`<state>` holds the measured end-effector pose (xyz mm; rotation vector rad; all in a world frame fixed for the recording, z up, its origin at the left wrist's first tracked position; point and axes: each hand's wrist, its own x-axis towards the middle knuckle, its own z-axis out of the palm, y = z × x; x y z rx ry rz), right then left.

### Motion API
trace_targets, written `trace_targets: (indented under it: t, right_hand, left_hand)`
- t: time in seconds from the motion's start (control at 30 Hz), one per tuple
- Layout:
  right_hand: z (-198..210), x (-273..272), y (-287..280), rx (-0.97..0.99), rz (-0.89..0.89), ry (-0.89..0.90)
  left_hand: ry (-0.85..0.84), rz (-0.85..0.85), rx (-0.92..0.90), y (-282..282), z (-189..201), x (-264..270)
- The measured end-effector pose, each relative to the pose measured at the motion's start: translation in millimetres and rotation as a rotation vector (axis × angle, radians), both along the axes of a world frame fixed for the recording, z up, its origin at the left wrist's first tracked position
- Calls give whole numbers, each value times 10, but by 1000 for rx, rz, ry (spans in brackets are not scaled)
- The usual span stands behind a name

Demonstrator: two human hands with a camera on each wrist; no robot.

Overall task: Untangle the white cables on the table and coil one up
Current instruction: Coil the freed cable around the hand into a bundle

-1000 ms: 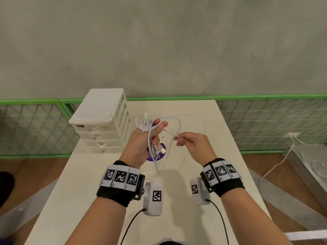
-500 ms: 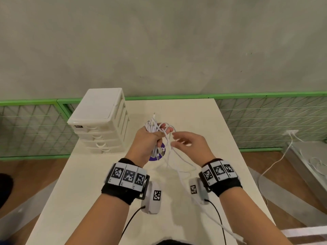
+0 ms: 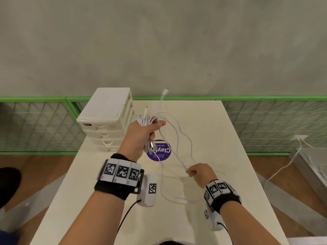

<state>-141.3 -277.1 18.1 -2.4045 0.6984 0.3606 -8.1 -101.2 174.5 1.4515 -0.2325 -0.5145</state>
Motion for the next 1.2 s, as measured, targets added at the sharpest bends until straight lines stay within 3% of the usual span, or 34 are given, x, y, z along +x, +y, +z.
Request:
trace_targets:
  t: [0.07,0.2,0.27,0.47,0.57,0.63,0.8,0.83,0.9,1.0,1.1,1.2]
  right_hand:
    - [76,37,103,16,59,-12]
    - [537,176,333,402,-94,-457]
    - [782,280,441,534,-66,-579]
    - [967,382,607,720,66,-617]
    - [886,362,560,660,27,-589]
    - [750,325,404,508,-40,-538]
    - [368,83,-182,152,-265,-213]
    - [369,49,-227,89,-307,-209]
    - [461,57,-209,55,-377,-403]
    - [809,238,23,159,-213,-795]
    - [1093,503,292,110,83,-788]
    - [1209,651,360,97,187,-754]
  left_hand:
    - [-18,49,69,-30,-75,-43]
    - [-8,33,97,-118,-146,-143]
    - [-1,7,100,-144,-149,-197]
    - [-4,-28,107,-115,-164,-167]
    - [-38,-44,157,-37,-128,-172]
    - [-18,9,184,37,-110,-141]
    - [57,204,198,229,-123,72]
    - [66,223,196,235,-139,89]
    - [87,206,189,207,-156,71]
    - [120,126,156,102,-130,-12]
    - [109,15,144,7,-46,-95]
    - [83,-130,194,7,50,-133]
